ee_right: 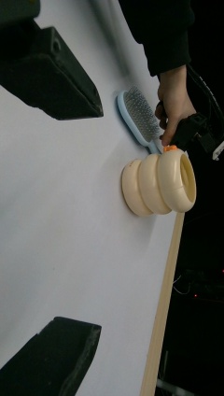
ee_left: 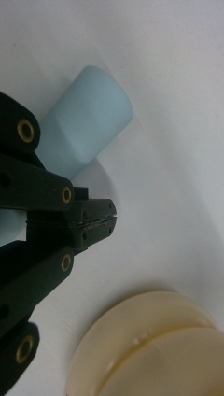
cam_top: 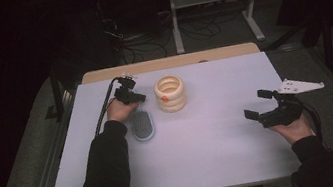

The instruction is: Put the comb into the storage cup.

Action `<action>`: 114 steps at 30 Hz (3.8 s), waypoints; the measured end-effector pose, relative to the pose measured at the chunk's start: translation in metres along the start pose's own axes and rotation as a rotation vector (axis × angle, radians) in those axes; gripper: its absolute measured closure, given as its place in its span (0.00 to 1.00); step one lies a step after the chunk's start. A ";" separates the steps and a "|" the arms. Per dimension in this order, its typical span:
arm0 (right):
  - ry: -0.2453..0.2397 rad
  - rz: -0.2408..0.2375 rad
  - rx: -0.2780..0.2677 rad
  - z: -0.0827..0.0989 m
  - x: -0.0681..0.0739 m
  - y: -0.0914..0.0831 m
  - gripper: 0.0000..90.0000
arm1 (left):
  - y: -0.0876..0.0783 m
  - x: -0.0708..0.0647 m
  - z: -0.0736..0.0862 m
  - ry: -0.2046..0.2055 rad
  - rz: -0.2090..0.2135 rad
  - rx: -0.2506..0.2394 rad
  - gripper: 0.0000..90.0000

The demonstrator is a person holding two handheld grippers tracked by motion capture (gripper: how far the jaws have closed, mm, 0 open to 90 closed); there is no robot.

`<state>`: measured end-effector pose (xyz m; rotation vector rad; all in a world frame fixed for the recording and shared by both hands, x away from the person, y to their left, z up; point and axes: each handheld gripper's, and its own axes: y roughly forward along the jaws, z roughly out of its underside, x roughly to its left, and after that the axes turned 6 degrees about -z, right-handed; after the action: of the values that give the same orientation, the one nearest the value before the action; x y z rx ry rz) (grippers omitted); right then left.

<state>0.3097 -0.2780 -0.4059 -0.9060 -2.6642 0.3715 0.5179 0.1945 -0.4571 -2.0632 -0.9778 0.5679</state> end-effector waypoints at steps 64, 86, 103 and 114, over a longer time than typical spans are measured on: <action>-0.001 -0.018 0.007 0.000 0.003 0.001 0.00 | -0.048 0.025 0.059 -0.030 -0.022 0.052 1.00; 0.003 -0.013 0.003 0.001 0.003 -0.001 0.00 | -0.062 0.020 0.074 -0.045 -0.005 0.021 1.00; 0.004 -0.013 0.007 0.001 0.004 -0.001 0.00 | -0.078 0.012 0.089 -0.050 -0.003 0.024 1.00; 0.003 -0.012 0.005 0.001 0.004 -0.001 0.00 | -0.079 0.017 0.093 -0.055 -0.017 0.023 1.00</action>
<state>0.3056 -0.2761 -0.4053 -0.8880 -2.6634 0.3736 0.4323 0.2825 -0.4521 -2.0268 -1.0155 0.6272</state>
